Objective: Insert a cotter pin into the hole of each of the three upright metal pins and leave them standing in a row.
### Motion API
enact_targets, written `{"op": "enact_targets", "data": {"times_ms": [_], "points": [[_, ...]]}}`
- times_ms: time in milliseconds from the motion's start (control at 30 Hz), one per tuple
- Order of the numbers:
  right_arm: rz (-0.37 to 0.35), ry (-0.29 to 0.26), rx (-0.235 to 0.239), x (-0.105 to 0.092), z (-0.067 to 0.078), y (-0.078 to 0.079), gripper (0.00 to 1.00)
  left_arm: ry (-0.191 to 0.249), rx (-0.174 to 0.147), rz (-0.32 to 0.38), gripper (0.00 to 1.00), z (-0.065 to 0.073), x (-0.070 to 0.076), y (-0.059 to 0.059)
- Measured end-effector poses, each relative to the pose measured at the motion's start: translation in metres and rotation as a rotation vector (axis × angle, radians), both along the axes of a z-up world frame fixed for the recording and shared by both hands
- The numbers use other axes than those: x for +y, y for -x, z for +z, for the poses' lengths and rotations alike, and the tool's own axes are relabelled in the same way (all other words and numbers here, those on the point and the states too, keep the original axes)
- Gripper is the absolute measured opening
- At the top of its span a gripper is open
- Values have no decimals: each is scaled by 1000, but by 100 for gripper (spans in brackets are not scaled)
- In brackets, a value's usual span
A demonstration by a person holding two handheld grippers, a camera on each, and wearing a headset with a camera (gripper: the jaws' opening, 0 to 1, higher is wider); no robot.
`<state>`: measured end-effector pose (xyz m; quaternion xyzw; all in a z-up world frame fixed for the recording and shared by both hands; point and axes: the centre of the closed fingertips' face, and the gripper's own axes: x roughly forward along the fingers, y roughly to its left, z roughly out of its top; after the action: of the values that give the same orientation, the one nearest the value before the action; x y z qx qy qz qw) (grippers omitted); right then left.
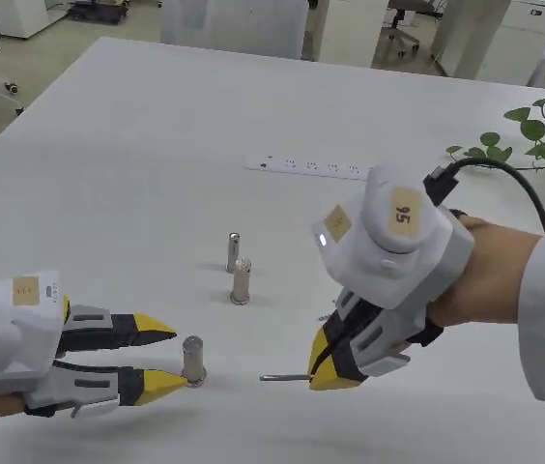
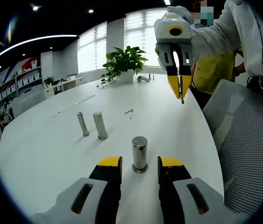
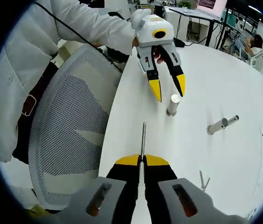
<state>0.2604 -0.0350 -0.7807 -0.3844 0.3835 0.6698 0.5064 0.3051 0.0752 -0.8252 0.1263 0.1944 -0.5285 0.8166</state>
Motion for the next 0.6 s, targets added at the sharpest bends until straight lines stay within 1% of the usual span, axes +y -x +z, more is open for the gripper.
{"op": "enact_targets", "data": {"times_ms": [100,200,267,367,500,533,600], "points": [[-4,3,1,0,-1,-2,4,-5,12,-9,28,-7,-1,-2],[-8,5,4,2,-3,-3,4,10,16,-10,27,-8,-7,-4],[-11,6,5,4,-4,-4,4,10,14,-16,25,-9,-11,-4],[-19,5,5,6,-5,-7,4,10,18,-13,23,-13,-16,-4],[-20,3,6,9,-5,-8,4,25,25,25,19,-17,-18,-6],[-20,3,5,10,-5,-8,4,38,31,40,18,-16,-19,-7],[-21,4,6,10,-6,-8,4,43,30,50,16,-17,-20,-6]]}}
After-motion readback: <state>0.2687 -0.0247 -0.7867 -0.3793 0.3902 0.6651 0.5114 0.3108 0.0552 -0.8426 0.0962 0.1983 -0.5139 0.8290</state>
